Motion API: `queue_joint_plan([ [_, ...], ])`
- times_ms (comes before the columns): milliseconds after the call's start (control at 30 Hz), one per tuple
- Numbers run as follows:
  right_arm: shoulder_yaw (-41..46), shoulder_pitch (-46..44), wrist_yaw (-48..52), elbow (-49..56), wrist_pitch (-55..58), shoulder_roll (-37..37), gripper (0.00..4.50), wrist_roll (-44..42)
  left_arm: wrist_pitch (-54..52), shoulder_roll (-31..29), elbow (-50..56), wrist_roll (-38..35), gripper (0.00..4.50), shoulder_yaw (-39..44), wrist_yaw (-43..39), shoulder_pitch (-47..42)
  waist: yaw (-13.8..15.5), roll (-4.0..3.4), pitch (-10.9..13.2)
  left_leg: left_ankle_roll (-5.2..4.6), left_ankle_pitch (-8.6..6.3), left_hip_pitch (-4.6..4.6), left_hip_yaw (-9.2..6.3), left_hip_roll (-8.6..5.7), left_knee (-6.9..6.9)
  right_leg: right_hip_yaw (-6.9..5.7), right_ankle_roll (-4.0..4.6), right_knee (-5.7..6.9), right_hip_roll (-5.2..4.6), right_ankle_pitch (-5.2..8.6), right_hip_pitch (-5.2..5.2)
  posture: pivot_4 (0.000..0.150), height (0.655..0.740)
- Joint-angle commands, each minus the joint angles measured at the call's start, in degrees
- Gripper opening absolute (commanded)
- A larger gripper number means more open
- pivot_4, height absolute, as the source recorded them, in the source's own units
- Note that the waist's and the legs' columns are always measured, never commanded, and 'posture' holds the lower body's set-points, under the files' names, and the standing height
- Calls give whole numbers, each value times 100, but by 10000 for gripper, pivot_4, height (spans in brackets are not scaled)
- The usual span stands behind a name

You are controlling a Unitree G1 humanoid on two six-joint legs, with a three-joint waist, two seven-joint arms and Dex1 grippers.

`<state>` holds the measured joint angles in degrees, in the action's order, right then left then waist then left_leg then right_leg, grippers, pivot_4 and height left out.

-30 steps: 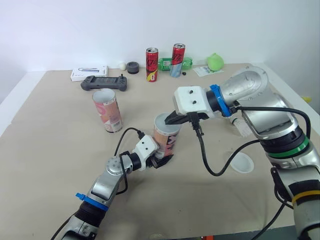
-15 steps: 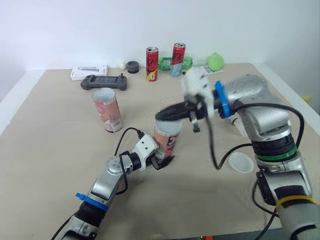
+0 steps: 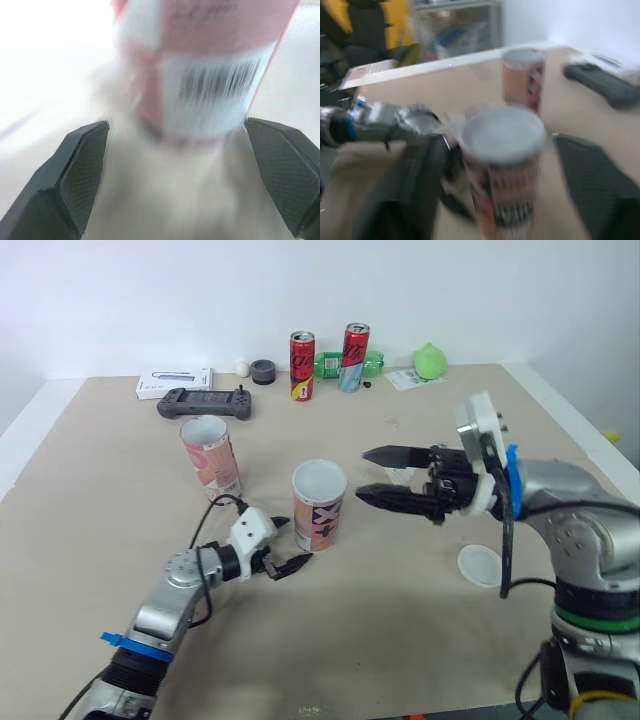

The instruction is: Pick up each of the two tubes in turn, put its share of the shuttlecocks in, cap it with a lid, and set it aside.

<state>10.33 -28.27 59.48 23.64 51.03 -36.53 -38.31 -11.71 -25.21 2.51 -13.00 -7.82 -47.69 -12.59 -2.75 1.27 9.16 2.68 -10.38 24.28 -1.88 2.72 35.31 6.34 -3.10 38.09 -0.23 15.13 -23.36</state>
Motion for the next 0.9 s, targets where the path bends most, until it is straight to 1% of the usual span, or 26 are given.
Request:
queue_joint_plan([
  [33,-16,581,-264,459,-346,-69,44622,60,-182,-203,307,-461,45000,292,-337,60,0,0,8,0,0,0,1,0,1,1,0,0,-1,0,0,1500,7400],
  [100,-415,1107,-396,432,-770,-78,44622,532,-350,-323,394,-671,45000,382,-522,68,0,10,12,0,0,0,3,-1,3,1,-2,0,-2,-1,1,1500,7400],
  [167,-838,1440,-598,231,-1340,122,44622,982,-611,-380,494,-923,45000,408,-664,-6,-1,18,18,0,0,-1,1,0,3,-1,0,-1,-1,0,1,1500,7400],
  [233,-1376,1642,-865,-378,-2199,468,44622,1646,-904,-410,613,-1164,45000,362,-841,-138,-6,18,24,1,0,-1,4,0,5,0,-2,0,-1,-1,-1,1500,7400],
  [300,-1652,1665,-1050,-991,-2887,778,44622,2067,-1060,-449,665,-1245,45000,291,-988,-233,-11,30,31,2,1,-3,7,1,8,2,5,-1,-1,-7,-1,1500,7400],
  [433,-1802,1363,-1109,-1824,-3570,1206,44622,2294,-1411,-478,762,-1445,45000,270,-1153,-435,-9,25,51,11,7,-4,10,2,11,4,12,0,0,-10,0,1500,7400],
  [567,-1961,1059,-1073,-2246,-3815,1413,44622,2402,-1538,-477,783,-1480,45000,253,-1163,-608,-5,35,61,11,7,-4,7,3,10,3,-2,0,3,-19,1,1500,7400],
  [700,-2099,900,-967,-2364,-3793,1573,44622,2388,-1371,-443,602,-1263,45000,131,-1131,-708,-3,35,62,11,6,-2,5,4,6,3,-3,0,4,-13,1,1500,7400],
  [900,-2262,778,-943,-2416,-3767,1717,44622,2423,-1381,-334,625,-1209,45000,21,-1079,-699,-3,35,64,9,5,-1,4,3,7,3,-3,0,4,-12,1,1500,7400],
])
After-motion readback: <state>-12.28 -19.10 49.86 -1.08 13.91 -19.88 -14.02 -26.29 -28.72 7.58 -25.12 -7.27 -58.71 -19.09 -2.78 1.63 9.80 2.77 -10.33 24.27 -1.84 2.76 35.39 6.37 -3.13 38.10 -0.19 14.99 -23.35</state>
